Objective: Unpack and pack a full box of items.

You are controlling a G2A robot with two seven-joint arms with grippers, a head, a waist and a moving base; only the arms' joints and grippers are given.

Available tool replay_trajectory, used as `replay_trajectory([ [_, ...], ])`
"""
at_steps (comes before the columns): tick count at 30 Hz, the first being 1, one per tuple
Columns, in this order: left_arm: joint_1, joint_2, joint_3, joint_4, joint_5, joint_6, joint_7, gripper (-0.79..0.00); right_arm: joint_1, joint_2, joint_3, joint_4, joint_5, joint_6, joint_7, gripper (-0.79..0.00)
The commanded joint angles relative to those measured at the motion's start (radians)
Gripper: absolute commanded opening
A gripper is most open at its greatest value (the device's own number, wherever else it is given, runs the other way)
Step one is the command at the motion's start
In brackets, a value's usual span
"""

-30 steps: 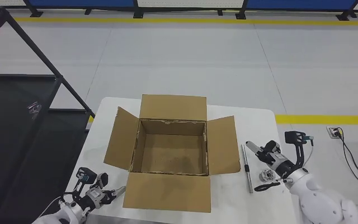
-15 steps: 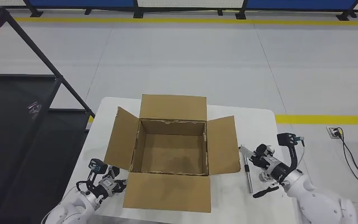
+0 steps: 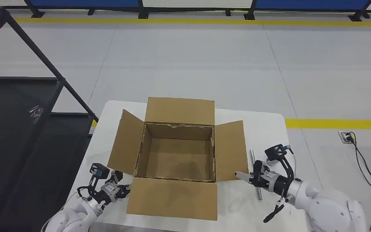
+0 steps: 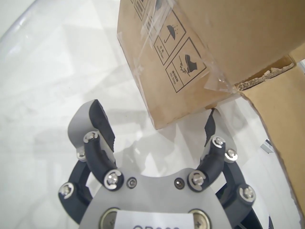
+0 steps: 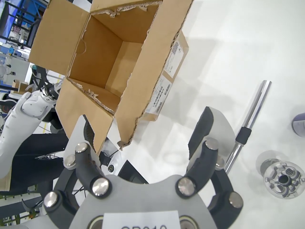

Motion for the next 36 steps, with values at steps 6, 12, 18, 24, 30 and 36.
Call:
replay_trajectory([
  [6,-0.005,0.003,0.007,-0.004,0.0,0.007,-0.004,0.0,-0.019,0.02,-0.023,0.002,-0.031,-0.101,0.031,0.0],
  [12,-0.018,0.005,0.016,0.002,-0.001,0.008,-0.011,0.0,0.005,0.029,-0.089,0.011,-0.068,-0.082,0.034,0.0],
  [18,-0.025,0.008,0.017,0.008,-0.002,0.01,-0.007,0.0,0.043,0.035,-0.151,0.028,-0.115,-0.028,0.019,0.0],
  [24,-0.03,0.011,0.015,0.018,-0.006,0.006,-0.001,0.0,0.074,0.039,-0.188,0.04,-0.143,0.038,-0.014,0.0],
  [30,-0.035,0.014,0.016,0.022,-0.011,0.005,0.001,0.0,0.111,0.043,-0.208,0.07,-0.134,0.091,-0.034,0.0],
  [36,-0.036,0.017,0.014,0.026,-0.015,0.001,-0.001,0.0,0.141,0.046,-0.222,0.103,-0.105,0.143,-0.069,0.0],
])
